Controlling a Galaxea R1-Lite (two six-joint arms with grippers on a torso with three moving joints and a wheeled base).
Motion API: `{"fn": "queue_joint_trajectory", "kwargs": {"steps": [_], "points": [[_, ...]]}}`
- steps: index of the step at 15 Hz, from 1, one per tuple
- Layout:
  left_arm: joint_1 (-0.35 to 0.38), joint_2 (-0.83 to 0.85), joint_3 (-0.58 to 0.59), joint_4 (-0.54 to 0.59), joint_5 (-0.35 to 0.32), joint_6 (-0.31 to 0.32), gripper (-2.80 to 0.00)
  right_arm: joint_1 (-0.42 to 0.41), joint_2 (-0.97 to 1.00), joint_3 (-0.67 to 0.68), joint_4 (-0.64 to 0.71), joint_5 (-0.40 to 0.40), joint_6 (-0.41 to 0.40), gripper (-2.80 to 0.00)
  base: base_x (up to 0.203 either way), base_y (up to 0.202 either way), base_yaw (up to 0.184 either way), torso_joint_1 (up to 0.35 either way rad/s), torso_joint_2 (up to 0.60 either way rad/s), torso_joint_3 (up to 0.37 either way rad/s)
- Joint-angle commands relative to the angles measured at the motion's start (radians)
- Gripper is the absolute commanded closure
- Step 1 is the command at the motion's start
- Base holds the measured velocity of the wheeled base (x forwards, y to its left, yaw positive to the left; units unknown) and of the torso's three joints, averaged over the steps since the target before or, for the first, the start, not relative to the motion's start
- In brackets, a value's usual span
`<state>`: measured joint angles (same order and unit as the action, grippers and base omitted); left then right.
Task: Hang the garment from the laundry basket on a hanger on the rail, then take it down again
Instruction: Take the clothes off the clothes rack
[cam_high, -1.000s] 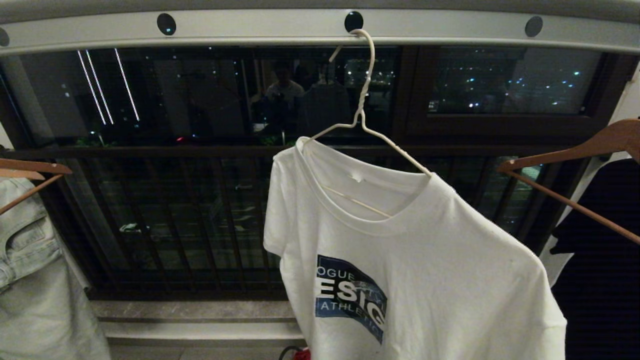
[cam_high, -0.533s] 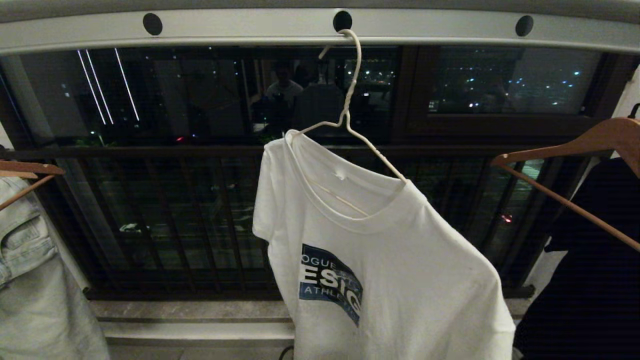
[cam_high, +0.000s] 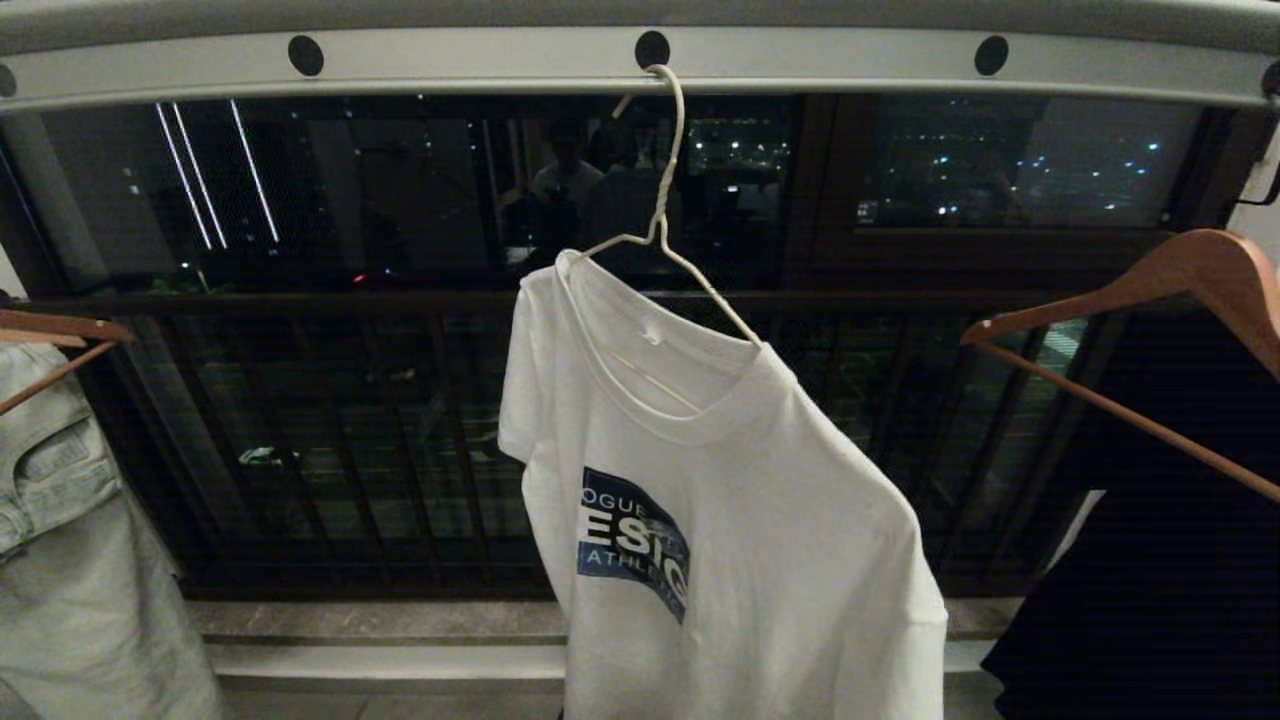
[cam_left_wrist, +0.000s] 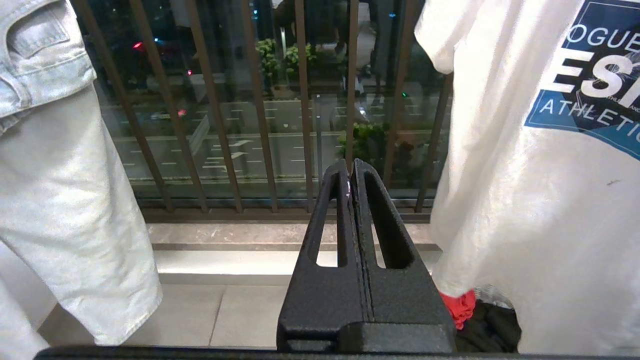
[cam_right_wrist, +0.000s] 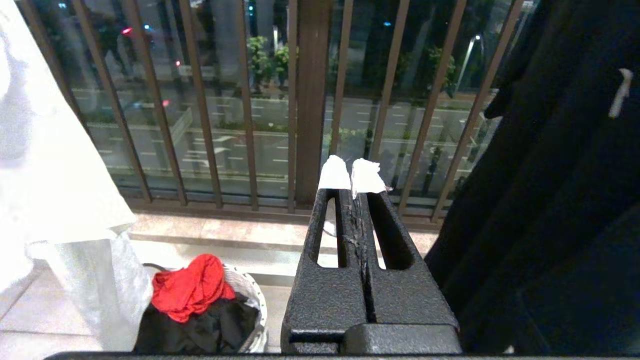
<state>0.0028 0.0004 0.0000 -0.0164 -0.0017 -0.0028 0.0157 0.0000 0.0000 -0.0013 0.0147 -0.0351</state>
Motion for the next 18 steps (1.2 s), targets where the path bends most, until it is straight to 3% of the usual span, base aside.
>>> {"fn": "queue_joint_trajectory", "kwargs": {"steps": [1,13,18], "points": [[0.0,0.001,0.003,0.0,0.0,0.0,0.0,0.001,0.002,0.002,0.001,0.001,0.0,0.0,0.0,0.0,0.0,0.0,0.0,0.0],[0.0,0.001,0.003,0.0,0.0,0.0,0.0,0.001,0.002,0.0,0.012,-0.001,-0.002,0.0,0.0,0.0,0.0,0.0,0.0,0.0],[0.0,0.0,0.003,0.0,0.0,0.0,0.0,0.0,0.011,-0.084,0.051,-0.003,-0.002,0.0,0.0,0.0,0.0,0.0,0.0,0.0]]}}
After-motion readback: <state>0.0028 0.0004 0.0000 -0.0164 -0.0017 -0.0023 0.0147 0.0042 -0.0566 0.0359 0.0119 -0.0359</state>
